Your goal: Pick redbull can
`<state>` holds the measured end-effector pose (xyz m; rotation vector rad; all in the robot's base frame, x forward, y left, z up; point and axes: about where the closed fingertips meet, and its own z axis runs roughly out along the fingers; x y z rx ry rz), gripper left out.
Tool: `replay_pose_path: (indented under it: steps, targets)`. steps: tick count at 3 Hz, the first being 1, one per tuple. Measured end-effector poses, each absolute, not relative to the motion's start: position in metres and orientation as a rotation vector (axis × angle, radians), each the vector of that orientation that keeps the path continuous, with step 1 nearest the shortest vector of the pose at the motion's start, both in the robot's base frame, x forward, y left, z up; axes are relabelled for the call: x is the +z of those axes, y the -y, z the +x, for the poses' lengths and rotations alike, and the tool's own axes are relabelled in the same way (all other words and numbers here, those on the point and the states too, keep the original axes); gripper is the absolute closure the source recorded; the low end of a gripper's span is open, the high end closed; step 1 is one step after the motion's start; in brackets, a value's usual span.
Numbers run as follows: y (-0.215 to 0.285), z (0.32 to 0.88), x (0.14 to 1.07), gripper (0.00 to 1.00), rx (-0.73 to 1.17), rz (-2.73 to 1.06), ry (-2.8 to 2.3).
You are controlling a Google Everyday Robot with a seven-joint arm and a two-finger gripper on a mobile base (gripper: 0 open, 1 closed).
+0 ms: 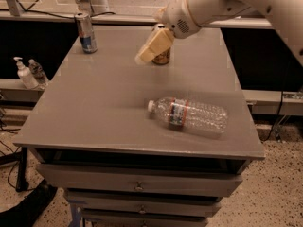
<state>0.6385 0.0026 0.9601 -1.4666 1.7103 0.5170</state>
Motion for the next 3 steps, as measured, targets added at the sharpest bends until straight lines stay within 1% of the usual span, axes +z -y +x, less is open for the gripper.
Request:
replay_pose_path:
  steps: [1,3]
  targets:
    - [-0.038,0.682,0.962,0.00,0.558,-1.442,-1.649]
    - [-0.108,0.756,0.964,0.00,0.572,-1.387,-1.625]
